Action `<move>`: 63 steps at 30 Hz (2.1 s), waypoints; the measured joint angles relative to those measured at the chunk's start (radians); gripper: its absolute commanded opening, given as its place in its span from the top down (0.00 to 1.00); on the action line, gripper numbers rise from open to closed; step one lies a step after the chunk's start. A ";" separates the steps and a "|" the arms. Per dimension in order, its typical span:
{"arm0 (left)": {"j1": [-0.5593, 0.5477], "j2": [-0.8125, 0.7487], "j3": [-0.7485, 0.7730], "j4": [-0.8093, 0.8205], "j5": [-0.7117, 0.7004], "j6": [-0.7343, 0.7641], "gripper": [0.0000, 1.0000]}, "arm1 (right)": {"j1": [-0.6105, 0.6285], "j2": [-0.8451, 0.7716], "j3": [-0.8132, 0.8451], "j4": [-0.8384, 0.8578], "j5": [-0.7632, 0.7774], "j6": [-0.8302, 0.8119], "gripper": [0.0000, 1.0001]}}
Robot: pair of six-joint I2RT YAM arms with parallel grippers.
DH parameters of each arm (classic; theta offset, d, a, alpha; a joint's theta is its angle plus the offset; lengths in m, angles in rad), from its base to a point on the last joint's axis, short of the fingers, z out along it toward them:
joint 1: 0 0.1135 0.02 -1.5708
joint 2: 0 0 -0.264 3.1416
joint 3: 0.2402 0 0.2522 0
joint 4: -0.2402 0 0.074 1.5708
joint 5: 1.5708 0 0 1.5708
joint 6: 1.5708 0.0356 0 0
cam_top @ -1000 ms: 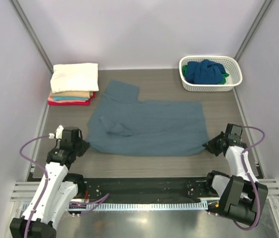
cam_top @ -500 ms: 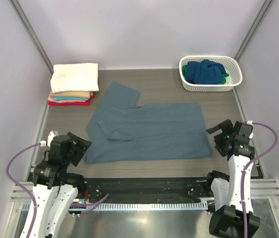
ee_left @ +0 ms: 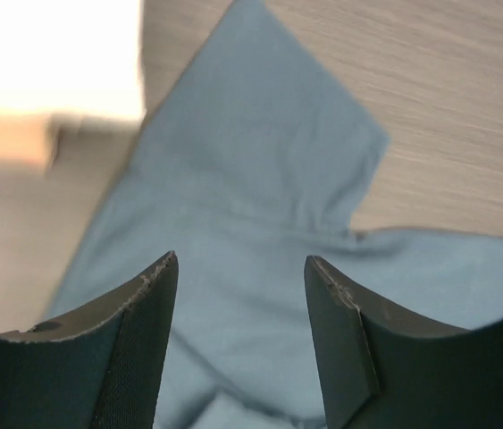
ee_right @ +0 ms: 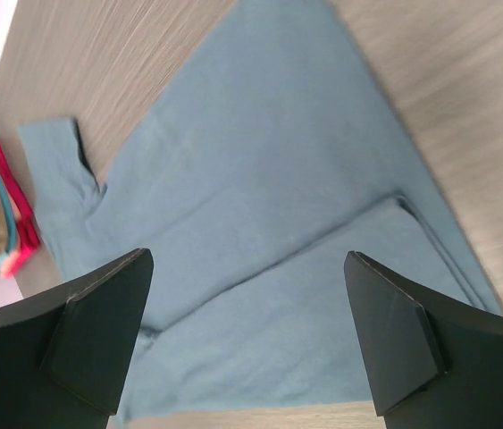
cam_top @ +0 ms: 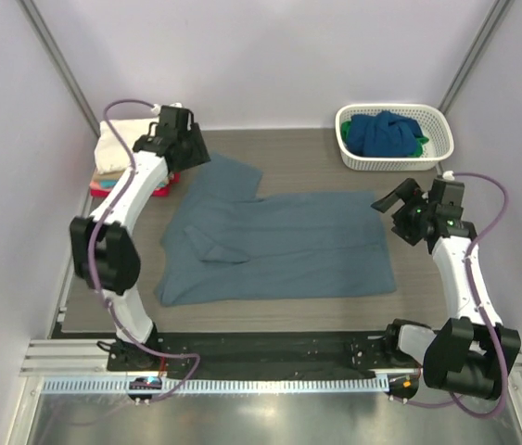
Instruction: Fold and stack the t-shirts
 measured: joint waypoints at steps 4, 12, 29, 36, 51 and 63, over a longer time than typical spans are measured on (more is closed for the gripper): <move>0.010 0.345 0.357 0.001 0.013 0.105 0.41 | 0.074 0.079 0.055 0.008 -0.005 -0.035 0.05; 0.026 0.886 0.961 -0.057 0.044 0.200 0.38 | 0.161 0.088 0.059 0.006 -0.015 -0.062 0.05; 0.052 1.028 0.969 0.023 0.057 0.192 0.48 | 0.191 0.162 0.064 0.016 0.035 -0.103 0.04; 0.056 1.007 0.897 0.103 0.076 0.178 0.88 | 0.192 0.403 0.190 0.067 0.132 -0.100 0.05; 0.063 0.965 0.788 0.208 0.118 0.158 1.00 | 0.193 0.970 0.628 0.087 0.357 -0.132 0.34; 0.066 0.940 0.738 0.241 0.136 0.155 1.00 | 0.233 1.035 0.686 0.112 0.388 -0.148 0.99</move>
